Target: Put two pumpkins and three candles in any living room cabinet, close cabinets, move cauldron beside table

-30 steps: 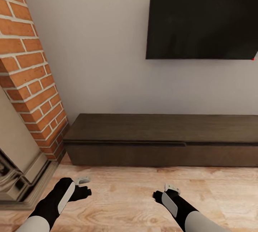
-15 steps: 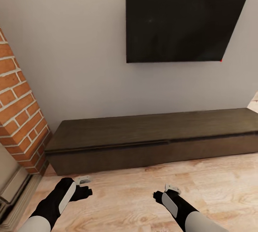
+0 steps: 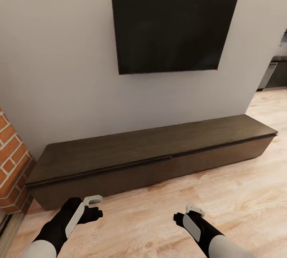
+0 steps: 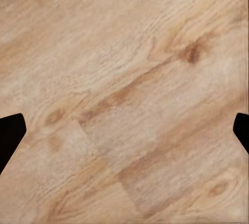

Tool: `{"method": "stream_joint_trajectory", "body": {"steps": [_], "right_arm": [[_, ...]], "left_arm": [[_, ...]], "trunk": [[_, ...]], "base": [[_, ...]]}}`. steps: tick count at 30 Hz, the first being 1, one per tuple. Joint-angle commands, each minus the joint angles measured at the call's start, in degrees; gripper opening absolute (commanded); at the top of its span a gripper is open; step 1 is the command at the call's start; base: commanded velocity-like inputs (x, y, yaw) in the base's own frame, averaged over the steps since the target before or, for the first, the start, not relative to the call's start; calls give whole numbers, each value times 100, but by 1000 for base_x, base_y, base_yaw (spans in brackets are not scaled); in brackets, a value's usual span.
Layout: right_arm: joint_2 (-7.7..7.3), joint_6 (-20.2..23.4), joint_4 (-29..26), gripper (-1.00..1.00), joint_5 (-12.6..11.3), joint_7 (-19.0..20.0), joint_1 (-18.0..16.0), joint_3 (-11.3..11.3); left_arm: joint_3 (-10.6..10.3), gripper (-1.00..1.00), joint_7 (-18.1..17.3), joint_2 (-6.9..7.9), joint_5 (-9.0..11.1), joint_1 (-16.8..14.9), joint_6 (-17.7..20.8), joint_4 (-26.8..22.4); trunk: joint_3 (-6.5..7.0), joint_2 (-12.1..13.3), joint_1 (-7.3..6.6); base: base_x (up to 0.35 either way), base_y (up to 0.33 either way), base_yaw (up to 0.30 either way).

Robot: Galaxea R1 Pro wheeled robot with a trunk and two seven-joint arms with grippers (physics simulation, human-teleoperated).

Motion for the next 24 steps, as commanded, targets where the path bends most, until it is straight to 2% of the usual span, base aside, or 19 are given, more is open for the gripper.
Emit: {"method": "stream_joint_trajectory", "body": {"steps": [1, 6, 20, 24], "right_arm": [[-2, 0, 1, 100, 0, -1, 0, 0], [-8, 6, 60, 100, 0, -1, 0, -6], [-187, 21, 134, 100, -8, -4, 0, -18], [-221, 17, 140, 100, -15, 3, 2, -18]], "left_arm": [[0, 100, 0, 0, 2, 0, 0, -1], [0, 100, 0, -1, 4, 0, 0, 1], [-9, 100, -7, 7, 4, 0, 3, 2], [-9, 100, -14, 8, 0, 0, 6, 1]], "trunk": [[18, 42, -23], [108, 242, -132], [360, 804, -440], [360, 804, -440]], "base": [[0, 0, -287], [0, 0, -287], [0, 0, -287], [0, 0, -287]]}}
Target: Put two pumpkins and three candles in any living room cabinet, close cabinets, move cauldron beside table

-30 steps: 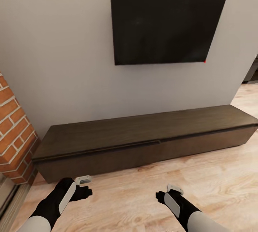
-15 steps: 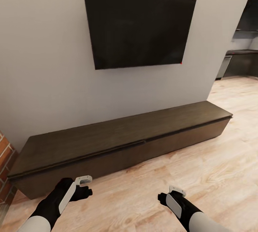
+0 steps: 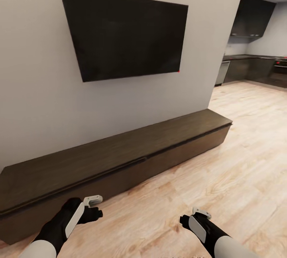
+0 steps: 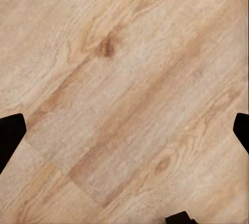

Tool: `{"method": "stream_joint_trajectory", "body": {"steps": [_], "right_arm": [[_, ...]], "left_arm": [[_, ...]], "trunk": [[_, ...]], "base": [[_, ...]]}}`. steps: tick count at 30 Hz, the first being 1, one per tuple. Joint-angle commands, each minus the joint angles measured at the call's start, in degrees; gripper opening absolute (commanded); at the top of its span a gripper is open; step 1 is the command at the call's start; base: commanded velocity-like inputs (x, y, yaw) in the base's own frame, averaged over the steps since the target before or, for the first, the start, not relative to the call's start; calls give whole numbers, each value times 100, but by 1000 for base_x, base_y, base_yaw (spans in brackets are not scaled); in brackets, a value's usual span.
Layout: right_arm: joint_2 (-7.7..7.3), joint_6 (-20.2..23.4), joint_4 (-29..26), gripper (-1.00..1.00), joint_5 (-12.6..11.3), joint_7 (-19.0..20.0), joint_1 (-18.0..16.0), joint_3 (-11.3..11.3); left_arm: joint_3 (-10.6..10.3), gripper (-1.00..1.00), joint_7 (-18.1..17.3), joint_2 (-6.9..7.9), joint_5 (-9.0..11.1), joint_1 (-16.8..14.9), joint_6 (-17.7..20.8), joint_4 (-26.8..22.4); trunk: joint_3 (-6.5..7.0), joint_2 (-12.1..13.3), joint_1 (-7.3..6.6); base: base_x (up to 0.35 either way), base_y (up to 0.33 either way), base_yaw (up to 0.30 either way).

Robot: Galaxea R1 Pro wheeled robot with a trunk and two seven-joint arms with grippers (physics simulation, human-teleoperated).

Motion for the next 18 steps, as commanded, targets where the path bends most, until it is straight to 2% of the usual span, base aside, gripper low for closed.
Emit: {"method": "stream_joint_trajectory", "body": {"steps": [1, 9, 18], "right_arm": [[0, -8, 2, 100, -1, -2, 9, 0], [-13, -73, 169, 100, -113, -4, 101, -71], [-16, -177, 230, 100, -117, 3, 104, -82]], "left_arm": [[-3, 100, -1, 0, -1, 0, 1, -1], [-9, 100, 6, -4, -3, 0, -6, -1], [-10, 100, 7, -9, -24, 0, -15, 2]], "trunk": [[0, 0, 0], [0, 0, 0], [162, 361, -198]], "base": [[0, 0, -287], [0, 0, -287], [0, 0, -287]]}}
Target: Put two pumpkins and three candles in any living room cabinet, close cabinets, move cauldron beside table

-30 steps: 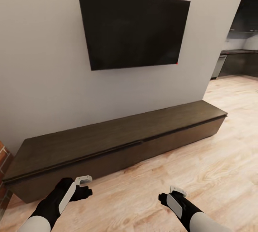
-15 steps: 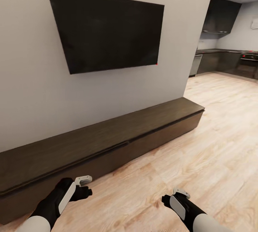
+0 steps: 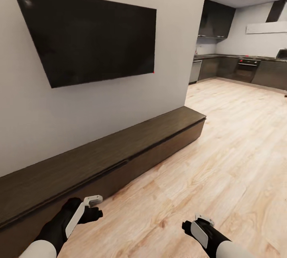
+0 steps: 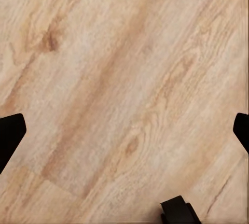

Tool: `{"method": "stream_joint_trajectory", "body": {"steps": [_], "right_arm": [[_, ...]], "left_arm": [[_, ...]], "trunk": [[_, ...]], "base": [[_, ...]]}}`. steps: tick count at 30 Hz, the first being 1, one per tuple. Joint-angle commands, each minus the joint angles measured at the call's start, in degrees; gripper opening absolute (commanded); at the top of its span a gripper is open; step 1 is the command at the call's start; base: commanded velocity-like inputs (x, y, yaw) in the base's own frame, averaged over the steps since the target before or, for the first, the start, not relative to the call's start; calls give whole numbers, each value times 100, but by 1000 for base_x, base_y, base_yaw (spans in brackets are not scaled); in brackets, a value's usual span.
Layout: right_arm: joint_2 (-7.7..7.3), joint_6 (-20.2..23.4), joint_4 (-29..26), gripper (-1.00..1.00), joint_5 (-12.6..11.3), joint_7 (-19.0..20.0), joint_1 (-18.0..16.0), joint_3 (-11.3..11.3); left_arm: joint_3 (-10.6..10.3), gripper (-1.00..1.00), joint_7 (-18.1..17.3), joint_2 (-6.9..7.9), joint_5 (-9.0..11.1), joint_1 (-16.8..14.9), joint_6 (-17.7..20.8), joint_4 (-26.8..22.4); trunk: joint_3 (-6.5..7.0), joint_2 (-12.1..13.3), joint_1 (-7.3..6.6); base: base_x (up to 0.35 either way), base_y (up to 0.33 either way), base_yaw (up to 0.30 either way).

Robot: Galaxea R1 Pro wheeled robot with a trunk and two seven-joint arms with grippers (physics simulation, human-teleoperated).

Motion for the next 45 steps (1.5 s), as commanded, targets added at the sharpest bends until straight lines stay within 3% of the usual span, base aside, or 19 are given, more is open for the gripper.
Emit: {"method": "stream_joint_trajectory", "body": {"steps": [1, 22, 30, 45], "right_arm": [[0, -1, 4, 100, 0, 0, 0, 0], [-1, -129, 115, 100, 0, -4, 0, -6], [-9, -130, 124, 100, 0, -6, 0, -6], [-19, -130, 128, 100, -1, -7, 0, -6]], "left_arm": [[0, 100, 0, 0, 0, 0, 0, -1], [-16, 100, -1, 11, -13, 0, -4, 4], [-16, 100, -1, 14, 3, 0, -255, 4], [-20, 100, -8, 10, 4, 0, -282, 29]], "trunk": [[18, 42, -23], [395, 884, -484], [539, 1205, -660], [808, 1806, -989]], "base": [[0, 0, -287], [0, 0, -287], [0, 0, -287], [0, 0, -287]]}}
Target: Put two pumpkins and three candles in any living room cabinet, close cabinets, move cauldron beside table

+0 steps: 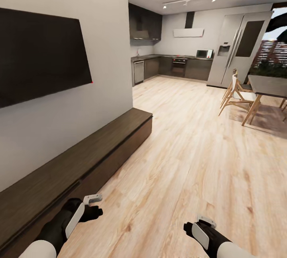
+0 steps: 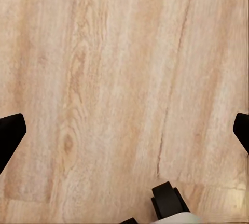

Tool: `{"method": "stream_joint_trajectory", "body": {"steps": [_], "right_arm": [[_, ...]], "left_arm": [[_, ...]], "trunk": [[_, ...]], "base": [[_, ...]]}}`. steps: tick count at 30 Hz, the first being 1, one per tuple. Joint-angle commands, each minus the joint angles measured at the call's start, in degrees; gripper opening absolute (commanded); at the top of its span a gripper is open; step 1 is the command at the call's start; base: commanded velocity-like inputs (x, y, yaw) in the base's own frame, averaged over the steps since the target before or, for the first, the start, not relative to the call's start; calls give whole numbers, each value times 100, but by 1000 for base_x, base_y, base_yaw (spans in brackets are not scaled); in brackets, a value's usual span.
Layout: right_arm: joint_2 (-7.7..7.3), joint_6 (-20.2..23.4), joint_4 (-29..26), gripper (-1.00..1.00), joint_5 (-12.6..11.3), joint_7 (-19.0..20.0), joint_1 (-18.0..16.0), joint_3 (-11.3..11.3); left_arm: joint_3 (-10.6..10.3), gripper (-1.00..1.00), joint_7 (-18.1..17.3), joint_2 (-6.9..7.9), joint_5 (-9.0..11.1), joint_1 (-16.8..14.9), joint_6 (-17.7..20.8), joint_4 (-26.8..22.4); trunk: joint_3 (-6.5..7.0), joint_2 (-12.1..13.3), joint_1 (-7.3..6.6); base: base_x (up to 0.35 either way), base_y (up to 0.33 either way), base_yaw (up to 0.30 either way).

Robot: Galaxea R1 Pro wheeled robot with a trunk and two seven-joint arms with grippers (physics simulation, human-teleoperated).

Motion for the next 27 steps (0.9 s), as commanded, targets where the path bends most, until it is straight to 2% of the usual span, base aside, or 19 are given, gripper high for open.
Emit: {"method": "stream_joint_trajectory", "body": {"steps": [1, 3, 27], "right_arm": [[0, -2, -1, 100, 1, 0, 0, 0], [0, -12, -2, 100, 1, 0, 0, 0], [1, -122, 48, 100, -5, 0, 0, 0]], "left_arm": [[-1, 100, -1, 3, 1, 0, 0, 0], [-2, 100, -1, 6, 1, 0, 0, 1], [2, 100, -10, 8, -8, 0, 9, 1]], "trunk": [[18, 42, -23], [54, 122, -67], [58, 122, -67]], "base": [[0, 0, -287], [0, 0, -287], [0, 0, -287]]}}
